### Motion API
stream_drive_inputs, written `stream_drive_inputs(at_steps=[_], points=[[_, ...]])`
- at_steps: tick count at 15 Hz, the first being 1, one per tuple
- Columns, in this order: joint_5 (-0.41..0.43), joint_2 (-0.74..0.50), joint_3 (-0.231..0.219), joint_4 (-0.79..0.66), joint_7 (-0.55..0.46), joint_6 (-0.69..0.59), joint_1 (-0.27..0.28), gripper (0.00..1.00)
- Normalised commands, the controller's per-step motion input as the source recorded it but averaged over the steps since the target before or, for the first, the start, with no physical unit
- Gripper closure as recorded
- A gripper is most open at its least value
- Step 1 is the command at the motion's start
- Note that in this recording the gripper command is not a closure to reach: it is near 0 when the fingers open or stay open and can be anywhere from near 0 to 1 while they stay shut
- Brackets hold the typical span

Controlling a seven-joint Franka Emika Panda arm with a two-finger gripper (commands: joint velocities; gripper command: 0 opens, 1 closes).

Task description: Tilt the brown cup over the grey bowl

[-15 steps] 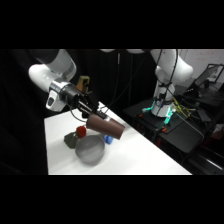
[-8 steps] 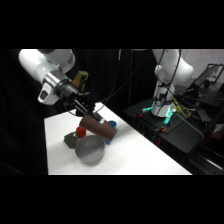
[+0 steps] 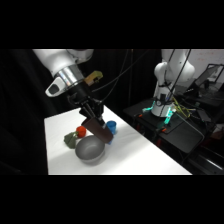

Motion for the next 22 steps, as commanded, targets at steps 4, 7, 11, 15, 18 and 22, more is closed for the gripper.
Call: stream_drive_inputs(at_steps=[4,7,11,15,18,22], points=[[-0.281,-0.58,0.03,-0.99,0.19,1.0,0.141,0.06],[-0.235,-0.47,0.062,-0.99,0.32,0.9,0.113,0.06],[-0.221,-0.45,0.075,-0.99,0.38,0.81,0.109,0.06],[-0.307,-0.31,-0.004,-0.69,0.48,0.71,0.093,0.06],[-0.371,-0.17,-0.106,-0.31,0.47,0.46,0.085,0.06],[-0.372,-0.14,-0.17,-0.18,0.38,0.19,0.114,0.0]])
